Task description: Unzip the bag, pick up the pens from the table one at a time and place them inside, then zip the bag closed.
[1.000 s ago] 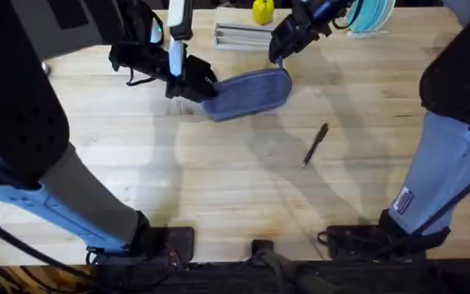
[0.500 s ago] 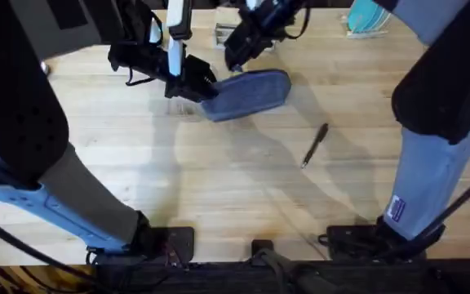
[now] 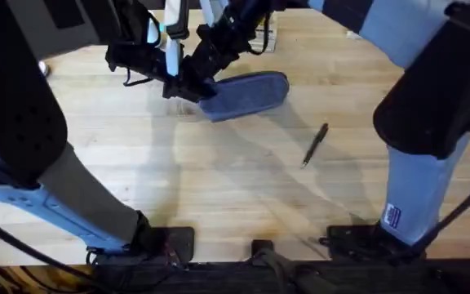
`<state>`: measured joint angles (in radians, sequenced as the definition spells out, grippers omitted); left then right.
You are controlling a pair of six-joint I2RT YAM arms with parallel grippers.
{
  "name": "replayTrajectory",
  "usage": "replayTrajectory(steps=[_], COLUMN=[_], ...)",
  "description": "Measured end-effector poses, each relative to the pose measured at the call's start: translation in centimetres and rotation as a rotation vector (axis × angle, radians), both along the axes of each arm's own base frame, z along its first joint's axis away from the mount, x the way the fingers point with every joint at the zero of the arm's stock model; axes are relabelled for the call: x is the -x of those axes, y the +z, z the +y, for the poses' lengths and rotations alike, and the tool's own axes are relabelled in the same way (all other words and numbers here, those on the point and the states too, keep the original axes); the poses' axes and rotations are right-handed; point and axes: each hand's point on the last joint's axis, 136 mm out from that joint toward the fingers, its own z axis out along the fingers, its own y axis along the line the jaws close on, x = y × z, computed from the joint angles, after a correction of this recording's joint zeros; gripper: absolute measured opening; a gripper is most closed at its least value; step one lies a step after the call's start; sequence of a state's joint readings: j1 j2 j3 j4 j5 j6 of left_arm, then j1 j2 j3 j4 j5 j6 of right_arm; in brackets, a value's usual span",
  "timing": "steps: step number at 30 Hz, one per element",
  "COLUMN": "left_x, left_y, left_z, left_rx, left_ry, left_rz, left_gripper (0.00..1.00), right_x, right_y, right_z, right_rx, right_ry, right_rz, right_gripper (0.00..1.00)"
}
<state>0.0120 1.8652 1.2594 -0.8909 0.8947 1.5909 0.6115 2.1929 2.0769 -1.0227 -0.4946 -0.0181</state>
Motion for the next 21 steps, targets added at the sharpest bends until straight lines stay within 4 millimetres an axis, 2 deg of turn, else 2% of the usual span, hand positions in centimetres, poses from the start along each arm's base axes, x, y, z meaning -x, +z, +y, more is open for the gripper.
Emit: replayTrajectory(steps=[7, 12, 18, 21], left_x=[-0.1, -0.1, 0.0, 0.0], left_y=[0.0, 0.0, 0.0, 0.0], left_z=[0.2, 0.1, 0.0, 0.0], left_rx=[-0.001, -0.001, -0.001, -0.001], left_ry=[0.005, 0.002, -0.001, -0.001], left_rz=[-0.001, -0.003, -0.004, -0.004], left_gripper=[0.042, 0.042, 0.042, 0.042], right_x=[-0.2, -0.8, -1.5, -3.1], right_y=[0.0, 0.3, 0.6, 0.5], right_z=[0.2, -0.6, -2.5, -4.6], right_rx=[0.002, -0.01, -0.03, -0.023], right_ry=[-0.012, -0.027, -0.044, -0.084], right_rz=[-0.008, 0.003, 0.039, 0.03], right_gripper=[0.055, 0.348, 0.558, 0.589])
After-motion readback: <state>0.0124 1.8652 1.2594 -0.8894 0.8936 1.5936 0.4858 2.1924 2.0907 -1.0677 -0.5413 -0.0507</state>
